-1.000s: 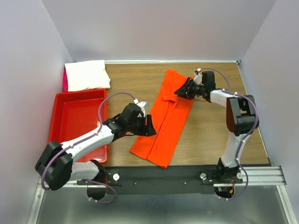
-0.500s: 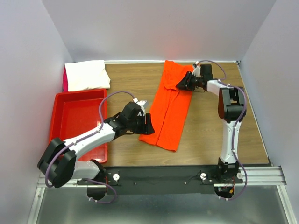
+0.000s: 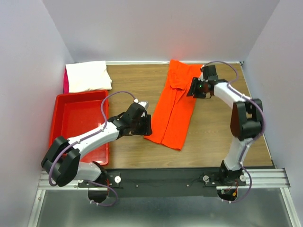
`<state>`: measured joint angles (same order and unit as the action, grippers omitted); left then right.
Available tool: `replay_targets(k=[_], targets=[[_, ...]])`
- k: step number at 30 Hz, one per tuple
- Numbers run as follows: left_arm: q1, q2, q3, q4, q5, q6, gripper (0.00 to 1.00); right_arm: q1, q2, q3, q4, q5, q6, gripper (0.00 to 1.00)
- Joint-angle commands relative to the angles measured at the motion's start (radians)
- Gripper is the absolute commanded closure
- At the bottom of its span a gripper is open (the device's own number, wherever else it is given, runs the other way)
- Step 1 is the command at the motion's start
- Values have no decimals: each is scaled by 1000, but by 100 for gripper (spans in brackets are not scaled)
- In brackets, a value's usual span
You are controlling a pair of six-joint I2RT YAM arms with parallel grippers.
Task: Fold and stack the t-shirts
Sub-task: Fold the tshirt
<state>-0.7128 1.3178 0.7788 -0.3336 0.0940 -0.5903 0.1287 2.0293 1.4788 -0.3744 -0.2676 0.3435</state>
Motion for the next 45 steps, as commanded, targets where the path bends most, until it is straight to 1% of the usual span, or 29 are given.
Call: replay_targets(k=[1, 2, 3, 4, 6, 7, 8, 11, 12, 14, 17, 22, 29, 31, 33, 41, 45], targets=[[3, -26, 28, -85, -132, 21, 37, 142, -246, -194, -158, 263, 93, 46], [3, -29, 28, -91, -138, 23, 37, 170, -285, -236, -184, 263, 110, 46], [3, -32, 22, -94, -142, 30, 37, 198, -360, -274, -193, 306, 126, 45], [3, -35, 20, -97, -143, 29, 37, 263, -392, -317, -208, 326, 141, 44], [3, -43, 16, -99, -149, 30, 37, 322, -460, -428, -253, 353, 215, 43], [3, -45, 13, -101, -151, 30, 37, 369, -524, -466, -259, 347, 239, 43], [1, -46, 13, -102, -151, 29, 37, 386, -559, -539, -265, 337, 290, 43], [-1, -52, 13, -102, -137, 24, 37, 471, -671, -627, -277, 304, 382, 42], [-1, -55, 13, -102, -134, 21, 37, 517, -688, -665, -297, 289, 405, 42], [1, -64, 13, -101, -135, 20, 37, 567, -730, -704, -310, 280, 477, 42], [1, -69, 8, -97, -145, 20, 37, 635, -753, -762, -288, 274, 554, 42], [-1, -55, -7, -79, -131, 17, 37, 644, -718, -772, -245, 274, 578, 43], [-5, -45, 20, -77, -128, 14, 37, 644, -705, -775, -235, 301, 600, 51], [-7, -40, 22, -79, -128, 11, 37, 644, -695, -772, -230, 310, 600, 52], [-7, -31, 20, -74, -126, 12, 37, 644, -675, -769, -219, 312, 601, 54], [-19, 4, 30, -74, -116, 17, 37, 644, -633, -790, -189, 312, 601, 56], [-20, 24, 40, -76, -117, 18, 36, 644, -609, -790, -182, 320, 595, 61]])
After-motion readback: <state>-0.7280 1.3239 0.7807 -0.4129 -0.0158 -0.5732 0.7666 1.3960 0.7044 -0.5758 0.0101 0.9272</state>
